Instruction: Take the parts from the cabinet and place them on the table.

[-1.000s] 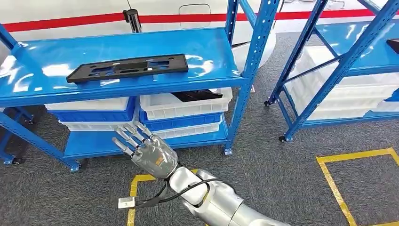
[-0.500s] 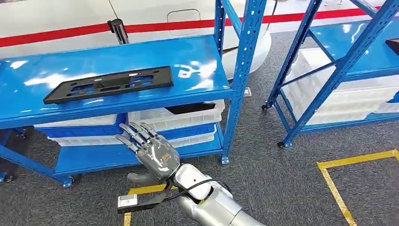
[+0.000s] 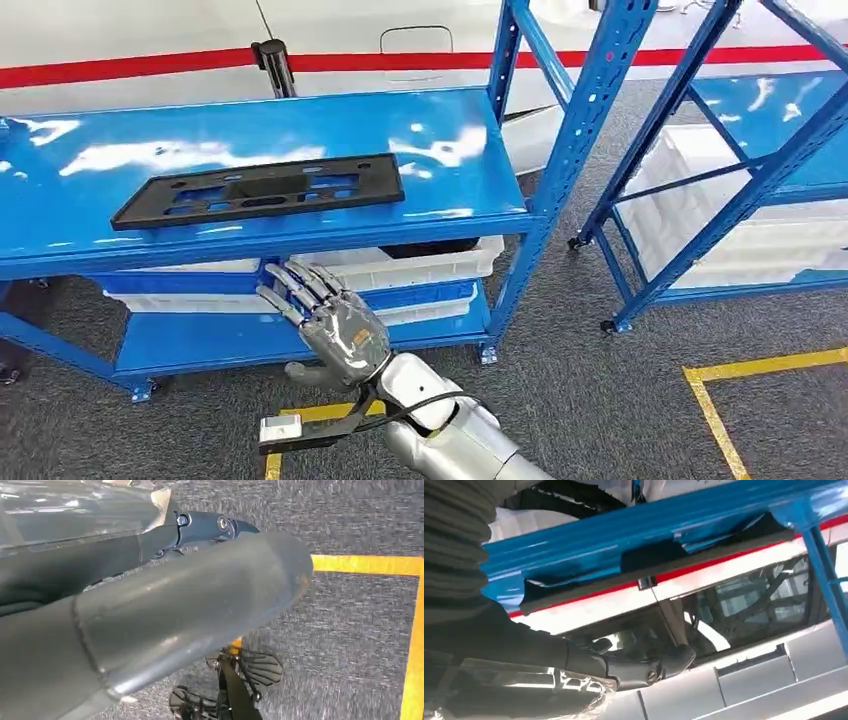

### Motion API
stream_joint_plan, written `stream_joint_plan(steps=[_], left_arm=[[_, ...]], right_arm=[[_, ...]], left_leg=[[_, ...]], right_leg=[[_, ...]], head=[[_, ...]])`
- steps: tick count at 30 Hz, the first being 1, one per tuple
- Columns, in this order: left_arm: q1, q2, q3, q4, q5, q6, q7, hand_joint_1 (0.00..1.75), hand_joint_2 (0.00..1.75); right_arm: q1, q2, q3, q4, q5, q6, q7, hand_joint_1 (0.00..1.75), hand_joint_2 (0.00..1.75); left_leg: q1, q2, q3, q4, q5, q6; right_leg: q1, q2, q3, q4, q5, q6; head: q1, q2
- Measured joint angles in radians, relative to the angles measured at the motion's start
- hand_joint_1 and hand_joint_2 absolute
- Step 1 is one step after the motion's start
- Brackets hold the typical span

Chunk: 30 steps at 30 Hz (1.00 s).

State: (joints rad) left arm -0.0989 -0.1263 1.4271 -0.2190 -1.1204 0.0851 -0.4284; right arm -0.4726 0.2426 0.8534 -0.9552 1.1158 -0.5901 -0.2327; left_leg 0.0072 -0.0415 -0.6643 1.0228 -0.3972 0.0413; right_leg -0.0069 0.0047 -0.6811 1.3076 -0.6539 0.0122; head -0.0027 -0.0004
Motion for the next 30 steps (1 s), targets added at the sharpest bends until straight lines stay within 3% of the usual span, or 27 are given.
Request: stream_joint_plan(steps=[3,4,5,6,9,10,11,12,14,15,16,17,18,19,20,21,22,24,25,26,27,29,30], left_arm=[[0.000,0.000,0.000,0.000,0.000,0.002,0.000,0.00,0.00],[0.000,-0.003,0.000,0.001,0.002,0.009,-0.001,0.00,0.00],[0.000,-0.006,0.000,0.002,0.002,0.010,-0.003,0.00,0.00],[-0.001,-0.007,0.000,0.003,0.002,0.011,-0.005,0.00,0.00],[0.005,-0.008,0.000,0.004,0.006,0.012,-0.007,0.00,0.00],[0.006,-0.005,0.000,0.003,0.007,0.012,-0.007,0.00,0.00],[0.007,-0.008,0.000,0.005,0.008,0.012,-0.009,0.00,0.00],[0.006,-0.008,0.000,0.005,0.008,0.012,-0.009,0.00,0.00],[0.004,-0.009,0.000,0.005,0.008,0.012,-0.009,0.00,0.00],[0.004,-0.009,0.000,0.005,0.008,0.012,-0.009,0.00,0.00],[0.005,-0.009,0.000,0.005,0.008,0.012,-0.009,0.00,0.00],[0.005,-0.009,0.000,0.005,0.009,0.012,-0.009,0.00,0.00],[0.005,-0.008,0.000,0.005,0.009,0.012,-0.012,0.00,0.00],[0.005,-0.008,0.000,0.005,0.009,0.012,-0.015,0.00,0.00],[0.004,-0.008,0.000,0.005,0.009,0.012,-0.018,0.00,0.00],[0.001,-0.009,0.000,0.006,0.009,0.012,-0.021,0.00,0.00],[-0.001,-0.009,0.000,0.006,0.009,0.012,-0.023,0.00,0.00],[0.000,-0.009,0.000,0.006,0.010,0.012,-0.024,0.00,0.00],[0.001,-0.009,0.000,0.006,0.010,0.014,-0.024,0.00,0.00],[0.003,-0.009,0.000,0.006,0.010,0.015,-0.024,0.00,0.00],[0.002,-0.009,0.000,0.006,0.009,0.018,-0.022,0.00,0.00],[0.001,-0.008,0.000,0.006,0.009,0.021,-0.021,0.00,0.00],[0.001,-0.008,0.000,0.006,0.009,0.021,-0.020,0.00,0.00]], right_arm=[[0.000,0.000,0.000,0.000,0.003,0.000,0.000,0.00,1.75],[-0.001,0.000,0.000,0.000,0.008,0.000,0.000,0.00,1.75],[0.000,0.000,0.000,0.000,0.010,0.000,0.000,0.00,1.75],[0.000,0.000,0.001,0.001,0.011,0.000,0.000,0.00,1.75],[-0.001,0.005,0.001,0.001,0.013,0.000,0.000,0.00,1.75],[-0.002,0.010,0.001,0.001,0.013,0.000,0.000,0.00,1.75],[-0.002,0.014,0.001,0.001,0.013,0.000,0.000,0.00,1.75],[-0.002,0.016,0.002,0.001,0.013,-0.001,0.000,0.00,1.75],[0.000,0.013,0.002,0.002,0.013,-0.002,0.000,0.00,1.75],[0.002,0.013,0.002,0.004,0.013,-0.001,0.000,0.00,1.75],[0.004,0.013,0.002,0.004,0.013,-0.002,0.000,0.00,1.75],[0.004,0.013,0.002,0.004,0.013,-0.002,0.000,0.00,1.75],[0.004,0.013,0.002,0.004,0.014,-0.002,0.000,0.00,1.75],[0.004,0.013,0.002,0.004,0.014,-0.002,0.000,0.00,1.75],[0.004,0.014,0.002,0.004,0.014,-0.003,-0.001,0.00,1.75],[0.002,0.015,0.002,0.004,0.014,-0.003,-0.002,0.00,1.75],[0.002,0.015,0.002,0.004,0.014,-0.004,-0.003,0.00,1.75],[0.002,0.017,0.002,0.005,0.014,-0.005,-0.005,0.00,1.75],[0.001,0.021,0.002,0.005,0.013,-0.006,-0.005,0.00,1.75],[0.001,0.021,0.002,0.006,0.012,-0.008,-0.005,0.00,1.75],[-0.001,0.023,0.002,0.006,0.010,-0.014,-0.005,0.00,1.75],[0.001,0.017,0.002,0.012,0.006,-0.019,-0.005,0.00,1.75],[0.004,0.014,0.002,0.015,0.006,-0.019,-0.005,0.00,1.75]], left_leg=[[-0.001,-0.011,0.003,0.000,-0.001,-0.001],[-0.002,-0.030,0.007,0.000,-0.002,-0.003],[0.000,-0.038,0.008,0.000,-0.002,-0.004],[-0.009,-0.049,0.008,0.004,-0.006,-0.011],[0.002,-0.069,0.008,-0.001,-0.003,-0.032],[0.005,-0.066,0.005,0.005,-0.006,-0.034],[0.001,-0.025,-0.002,0.025,-0.021,-0.039],[0.004,0.010,-0.027,0.082,-0.061,-0.046],[0.014,0.033,-0.101,0.237,-0.135,-0.059],[0.017,0.037,-0.129,0.294,-0.152,-0.066],[0.022,0.039,-0.132,0.301,-0.144,-0.071],[0.027,0.041,-0.111,0.261,-0.116,-0.075],[0.030,0.049,-0.069,0.186,-0.079,-0.077],[0.032,0.069,-0.008,0.082,-0.039,-0.079],[0.033,0.111,0.037,0.008,-0.029,-0.079],[0.023,0.106,0.039,0.003,-0.033,-0.070],[0.020,0.092,0.036,0.005,-0.034,-0.060],[0.011,0.076,0.033,0.004,-0.035,-0.044],[0.011,0.066,0.039,-0.005,-0.029,-0.035],[0.018,0.061,0.043,-0.011,-0.024,-0.027],[0.016,0.053,0.043,-0.012,-0.024,-0.021],[0.012,0.032,0.042,-0.012,-0.024,-0.011],[0.011,0.019,0.042,-0.012,-0.024,-0.010]], right_leg=[[0.000,0.000,0.019,-0.065,0.040,0.010],[0.001,0.021,0.085,-0.227,0.115,0.018],[0.002,0.052,0.104,-0.275,0.143,0.009],[0.002,0.057,0.105,-0.286,0.155,-0.003],[0.008,0.035,0.122,-0.287,0.160,-0.023],[-0.009,0.024,0.127,-0.297,0.168,-0.032],[-0.007,0.017,0.131,-0.299,0.171,-0.034],[-0.007,0.009,0.133,-0.299,0.170,-0.039],[-0.005,-0.012,0.134,-0.299,0.167,-0.041],[-0.005,-0.023,0.133,-0.299,0.167,-0.041],[-0.005,-0.032,0.133,-0.299,0.166,-0.041],[-0.007,-0.040,0.134,-0.298,0.164,-0.038],[-0.009,-0.047,0.135,-0.298,0.163,-0.037],[-0.010,-0.055,0.139,-0.298,0.159,-0.030],[-0.007,-0.061,0.145,-0.298,0.155,-0.023],[0.007,-0.067,0.143,-0.297,0.149,-0.015],[0.004,-0.073,0.146,-0.298,0.148,-0.010],[0.001,-0.089,0.153,-0.307,0.148,0.004],[0.008,-0.097,0.158,-0.307,0.143,0.012],[0.001,-0.070,0.146,-0.285,0.130,0.014],[0.002,-0.039,0.124,-0.233,0.101,0.005],[-0.002,-0.018,0.042,-0.069,0.034,-0.009],[-0.002,-0.014,0.003,0.002,0.014,-0.009]], head=[[0.001,0.000],[0.002,0.000],[0.000,0.000],[-0.001,0.000],[0.002,0.000],[0.001,0.000],[-0.001,0.000],[-0.010,0.000],[-0.009,0.000],[-0.011,0.000],[-0.010,0.000],[-0.011,0.000],[-0.011,0.000],[-0.011,0.000],[-0.013,0.000],[-0.012,0.000],[-0.004,0.000],[-0.005,0.000],[-0.004,0.000],[-0.003,0.000],[-0.003,0.000],[0.002,0.000],[0.003,0.000]])
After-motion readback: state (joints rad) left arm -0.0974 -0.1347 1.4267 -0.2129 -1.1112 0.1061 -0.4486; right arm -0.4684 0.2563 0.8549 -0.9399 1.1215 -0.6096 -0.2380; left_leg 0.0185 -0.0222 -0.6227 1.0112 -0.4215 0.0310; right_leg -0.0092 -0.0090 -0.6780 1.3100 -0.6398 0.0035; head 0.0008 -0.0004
